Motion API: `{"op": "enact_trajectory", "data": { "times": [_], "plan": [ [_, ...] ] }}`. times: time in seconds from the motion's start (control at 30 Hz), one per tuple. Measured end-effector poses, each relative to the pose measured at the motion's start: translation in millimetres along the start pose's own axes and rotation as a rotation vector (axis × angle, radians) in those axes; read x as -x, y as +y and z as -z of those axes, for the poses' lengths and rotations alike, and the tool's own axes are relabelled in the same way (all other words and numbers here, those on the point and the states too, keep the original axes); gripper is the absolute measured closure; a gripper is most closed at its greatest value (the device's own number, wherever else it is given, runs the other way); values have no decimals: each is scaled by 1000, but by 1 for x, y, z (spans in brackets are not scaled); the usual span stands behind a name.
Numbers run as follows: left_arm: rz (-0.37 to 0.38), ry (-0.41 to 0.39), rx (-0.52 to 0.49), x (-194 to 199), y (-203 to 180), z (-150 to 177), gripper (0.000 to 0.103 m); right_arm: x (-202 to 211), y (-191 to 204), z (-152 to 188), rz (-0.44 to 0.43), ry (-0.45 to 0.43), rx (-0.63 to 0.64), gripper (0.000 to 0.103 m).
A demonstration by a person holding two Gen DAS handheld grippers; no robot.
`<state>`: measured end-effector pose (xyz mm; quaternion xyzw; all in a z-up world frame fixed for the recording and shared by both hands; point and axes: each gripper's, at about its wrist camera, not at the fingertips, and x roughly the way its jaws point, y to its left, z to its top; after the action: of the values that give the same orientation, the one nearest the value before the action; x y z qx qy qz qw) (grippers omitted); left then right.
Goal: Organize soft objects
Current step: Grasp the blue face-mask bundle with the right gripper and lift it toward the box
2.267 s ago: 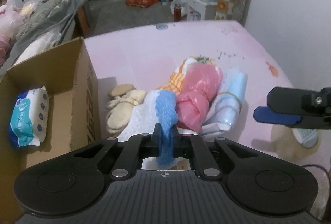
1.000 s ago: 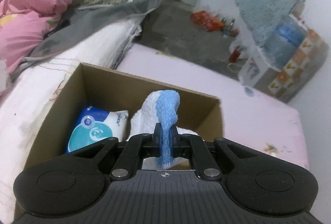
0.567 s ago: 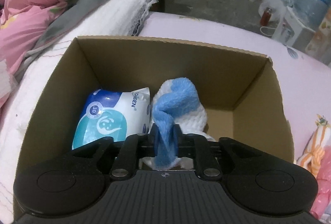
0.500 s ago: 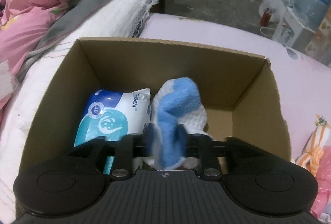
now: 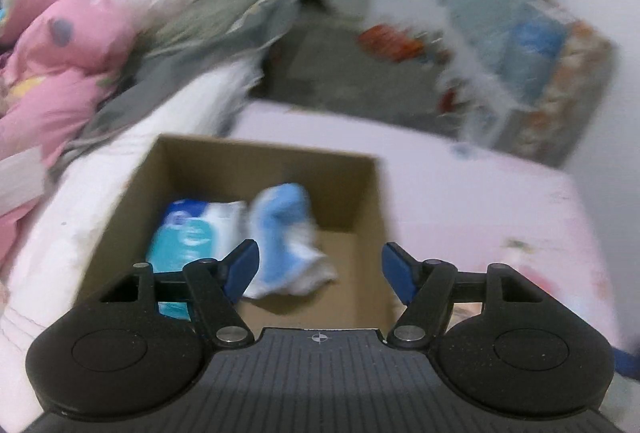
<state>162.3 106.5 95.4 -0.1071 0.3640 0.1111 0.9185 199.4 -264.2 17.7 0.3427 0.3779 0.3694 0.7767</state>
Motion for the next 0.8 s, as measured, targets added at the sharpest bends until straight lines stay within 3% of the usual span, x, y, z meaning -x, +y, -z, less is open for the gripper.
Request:
{"op": "enact_trajectory", "data": {
  "times": [0.1, 0.23, 0.4, 0.53, 0.7, 0.8],
  "plan": [
    [123, -50, -69, 31, -24, 19, 35, -3, -3, -8, 61, 12, -34, 30],
    [224, -55, -154, 41, -50, 44, 35, -14, -9, -14, 133, 60, -63, 30],
    [216, -73, -233, 30, -71, 72, 43, -31, -20, -13, 258, 110, -88, 31],
    [263, -46, -235, 24, -74, 87, 53, -43, -27, -14, 330, 135, -106, 35],
    [287, -27, -234, 20, -75, 98, 60, -62, -35, -21, 395, 154, -106, 39],
    [301, -22, -231, 21, -73, 102, 62, -69, -50, -22, 399, 181, -152, 48]
  ]
}}
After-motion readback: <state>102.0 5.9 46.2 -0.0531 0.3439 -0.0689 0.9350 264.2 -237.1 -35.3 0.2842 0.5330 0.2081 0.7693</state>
